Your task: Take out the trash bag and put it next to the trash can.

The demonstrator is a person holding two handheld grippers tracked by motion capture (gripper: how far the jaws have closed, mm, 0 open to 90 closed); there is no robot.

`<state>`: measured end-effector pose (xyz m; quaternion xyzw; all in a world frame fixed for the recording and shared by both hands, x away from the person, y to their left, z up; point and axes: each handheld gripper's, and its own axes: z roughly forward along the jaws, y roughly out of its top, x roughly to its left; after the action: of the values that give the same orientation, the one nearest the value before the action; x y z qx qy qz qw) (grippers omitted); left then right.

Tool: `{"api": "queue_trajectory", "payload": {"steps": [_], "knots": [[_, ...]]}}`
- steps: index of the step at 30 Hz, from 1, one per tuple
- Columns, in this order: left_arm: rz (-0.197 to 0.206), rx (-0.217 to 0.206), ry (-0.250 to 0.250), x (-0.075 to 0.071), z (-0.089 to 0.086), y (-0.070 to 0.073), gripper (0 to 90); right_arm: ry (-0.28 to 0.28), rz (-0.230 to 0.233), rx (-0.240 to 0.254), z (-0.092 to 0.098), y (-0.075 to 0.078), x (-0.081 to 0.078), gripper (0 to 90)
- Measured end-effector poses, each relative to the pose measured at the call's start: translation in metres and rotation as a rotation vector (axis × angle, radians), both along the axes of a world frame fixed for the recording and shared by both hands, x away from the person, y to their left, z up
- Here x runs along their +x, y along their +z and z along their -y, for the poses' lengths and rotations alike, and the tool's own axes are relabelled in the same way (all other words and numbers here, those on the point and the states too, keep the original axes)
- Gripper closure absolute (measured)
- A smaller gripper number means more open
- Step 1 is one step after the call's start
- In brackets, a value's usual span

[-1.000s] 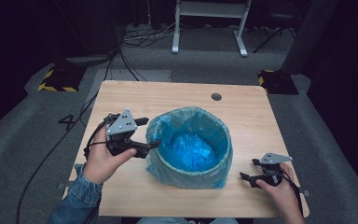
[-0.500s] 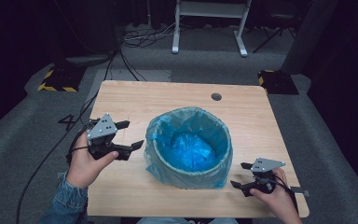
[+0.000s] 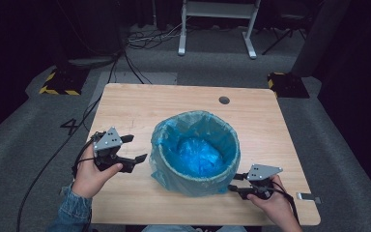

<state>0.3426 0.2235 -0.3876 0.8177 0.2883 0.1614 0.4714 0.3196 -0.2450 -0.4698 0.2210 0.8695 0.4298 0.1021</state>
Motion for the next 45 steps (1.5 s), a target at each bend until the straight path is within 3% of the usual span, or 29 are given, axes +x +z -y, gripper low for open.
{"api": "queue_trajectory", "payload": {"steps": [1,2,3,5,14,18,22,28,37,45], "knots": [[-0.008,0.000,-0.001,0.000,0.000,-0.004,19.1,0.003,0.005,0.007,0.001,0.002,0.000,72.3],[-0.008,0.000,-0.001,0.000,0.000,-0.004,19.1,0.003,0.005,0.007,0.001,0.002,0.000,72.3],[-0.015,0.000,0.005,0.000,-0.001,-0.008,19.1,0.000,0.014,0.021,0.003,0.006,-0.002,83.5],[-0.018,-0.002,0.007,0.000,-0.002,-0.010,19.4,-0.002,0.022,0.036,0.005,0.010,-0.004,89.9],[-0.053,-0.001,0.018,-0.003,-0.005,-0.027,19.5,-0.008,0.070,0.078,0.012,0.025,-0.013,90.0],[-0.065,0.002,0.024,-0.002,-0.007,-0.033,19.4,-0.006,0.093,0.123,0.015,0.039,-0.015,90.0],[-0.072,0.004,0.019,-0.002,-0.006,-0.037,19.4,0.001,0.145,0.157,0.013,0.059,-0.015,90.0],[-0.081,0.015,0.002,-0.003,-0.004,-0.041,19.2,-0.009,0.162,0.165,0.014,0.069,-0.014,90.0],[-0.108,0.024,-0.024,-0.002,0.004,-0.050,19.0,-0.018,0.207,0.225,0.022,0.092,-0.015,90.0],[-0.119,0.023,-0.058,-0.004,0.014,-0.055,18.9,-0.005,0.261,0.218,0.018,0.109,-0.019,90.0]]}}
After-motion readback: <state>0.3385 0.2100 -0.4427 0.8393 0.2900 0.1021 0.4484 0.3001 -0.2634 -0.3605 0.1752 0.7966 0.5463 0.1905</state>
